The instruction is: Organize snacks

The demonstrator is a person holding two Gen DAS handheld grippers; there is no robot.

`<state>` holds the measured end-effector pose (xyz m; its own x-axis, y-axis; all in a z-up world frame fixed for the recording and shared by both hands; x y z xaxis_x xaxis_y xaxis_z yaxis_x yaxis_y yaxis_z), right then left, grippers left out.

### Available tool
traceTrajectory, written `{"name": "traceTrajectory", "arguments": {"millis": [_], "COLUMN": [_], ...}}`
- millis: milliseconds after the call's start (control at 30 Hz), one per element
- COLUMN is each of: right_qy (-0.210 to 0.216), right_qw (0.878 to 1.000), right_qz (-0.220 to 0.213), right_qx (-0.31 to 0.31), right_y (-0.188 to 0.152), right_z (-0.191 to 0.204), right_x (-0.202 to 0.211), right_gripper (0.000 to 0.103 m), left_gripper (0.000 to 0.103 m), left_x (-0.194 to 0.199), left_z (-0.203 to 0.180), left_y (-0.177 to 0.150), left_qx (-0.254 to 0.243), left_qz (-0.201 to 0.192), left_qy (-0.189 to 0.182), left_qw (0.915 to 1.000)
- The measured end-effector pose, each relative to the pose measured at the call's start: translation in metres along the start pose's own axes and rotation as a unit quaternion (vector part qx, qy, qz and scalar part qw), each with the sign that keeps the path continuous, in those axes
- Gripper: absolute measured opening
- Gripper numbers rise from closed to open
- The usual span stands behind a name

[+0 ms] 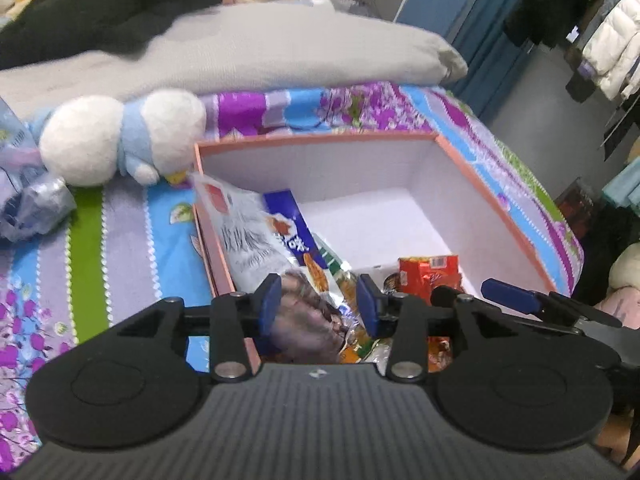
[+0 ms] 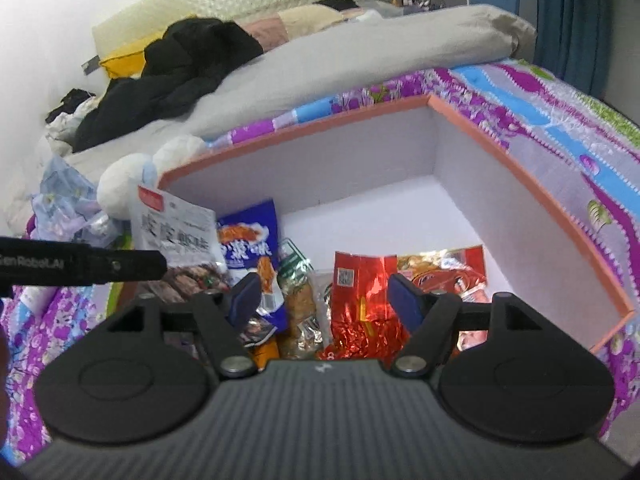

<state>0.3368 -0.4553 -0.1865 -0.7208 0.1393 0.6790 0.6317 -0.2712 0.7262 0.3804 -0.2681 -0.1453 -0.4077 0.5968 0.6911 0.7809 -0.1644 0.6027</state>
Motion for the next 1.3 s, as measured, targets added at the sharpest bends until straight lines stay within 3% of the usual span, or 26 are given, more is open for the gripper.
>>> {"name": "traceTrajectory", "arguments": {"millis": [133,367,667,933,1300], "right_qy": [-0.002,-0.012,-0.016,-0.018,-0.010], "right_qw": [1.000,0.994,0.983,0.978,0.983], "right_qz": [-0.031,-0.107,-0.180,-0.209,-0.184], "right_qx": [0.001,0.013,0.019,0.001,-0.009], "right_y": [0.017,0.044,0.047,0.022,-0.024], "right_z": [0.006,0.021,0.037,0.043,0.038], "right_x": [0.030,0.100,0.179,0.217,0.229], "right_gripper": [0.072,0.072,0.072,0.072,0.072], "left_gripper": [0.054,0.056,0.056,0.056,0.056], "left_x": [0.037,0.107,0.187,0.237,0.274], "left_z": [-0.016,-0.046,-0.069,-0.078,-0.080], "left_y": [0.011,0.020,0.003,-0.024,-0.079], "left_qx": [-0.018,-0.044,-0.064,-0.091,-0.077], "left_qz": [-0.032,-0.089,-0.141,-0.170,-0.183], "left_qy": [-0.003,-0.023,-0.036,-0.025,-0.010], "left_qw": [0.9993,0.9947,0.9872,0.9809,0.9801]}}
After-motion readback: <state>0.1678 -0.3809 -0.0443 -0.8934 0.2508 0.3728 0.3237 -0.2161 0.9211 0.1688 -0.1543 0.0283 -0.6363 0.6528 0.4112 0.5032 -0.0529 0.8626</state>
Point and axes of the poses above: each gripper's, at about its wrist camera, not at the fingertips, and x roughly against the way its jaws point, z to its left, y to its top, the point moved 8 cm from there along -x, roughly the way its jaws point, and after that the axes turned 9 degrees about -y, right-handed, at the moved point
